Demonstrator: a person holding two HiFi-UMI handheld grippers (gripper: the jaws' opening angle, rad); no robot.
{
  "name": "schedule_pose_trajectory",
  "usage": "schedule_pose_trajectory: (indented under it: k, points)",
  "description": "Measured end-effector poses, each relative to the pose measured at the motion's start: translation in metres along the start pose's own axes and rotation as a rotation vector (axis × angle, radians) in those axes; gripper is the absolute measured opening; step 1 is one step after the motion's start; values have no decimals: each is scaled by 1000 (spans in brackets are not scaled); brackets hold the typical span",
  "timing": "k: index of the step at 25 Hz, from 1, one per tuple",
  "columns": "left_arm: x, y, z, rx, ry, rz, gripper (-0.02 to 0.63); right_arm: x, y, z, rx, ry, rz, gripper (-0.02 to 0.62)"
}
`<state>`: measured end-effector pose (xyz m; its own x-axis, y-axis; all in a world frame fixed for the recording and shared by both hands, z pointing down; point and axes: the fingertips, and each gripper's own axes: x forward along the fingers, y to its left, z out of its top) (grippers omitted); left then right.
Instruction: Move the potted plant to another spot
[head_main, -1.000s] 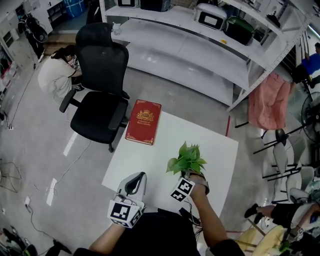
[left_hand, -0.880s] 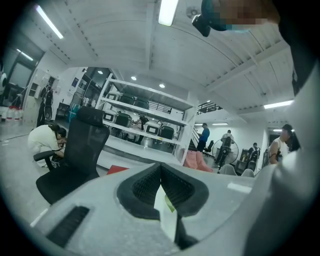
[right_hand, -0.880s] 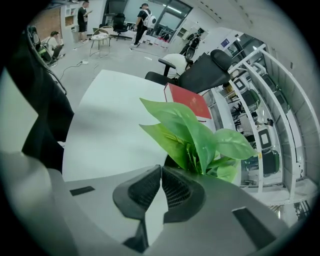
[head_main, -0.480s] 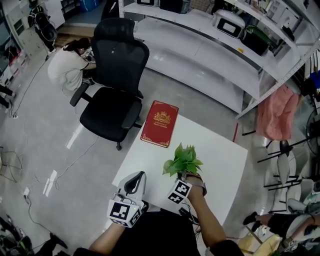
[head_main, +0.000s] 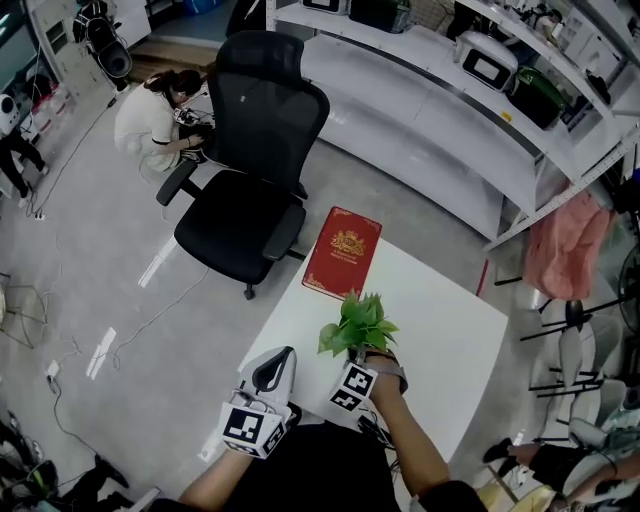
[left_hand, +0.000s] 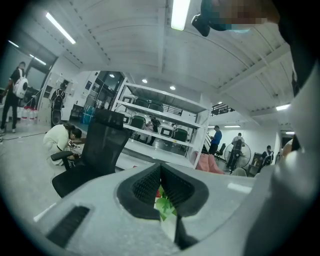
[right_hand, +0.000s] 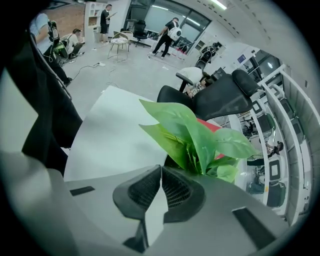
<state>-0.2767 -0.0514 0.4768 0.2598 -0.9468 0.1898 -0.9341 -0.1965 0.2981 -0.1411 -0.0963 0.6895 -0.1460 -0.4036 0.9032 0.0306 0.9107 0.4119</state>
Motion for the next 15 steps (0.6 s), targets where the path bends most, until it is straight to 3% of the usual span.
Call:
schedule_pose_trajectory:
  k: [15]
  points:
    - [-6,47,0,-24,1,83,15,28,5,50,-108,-30,49,20]
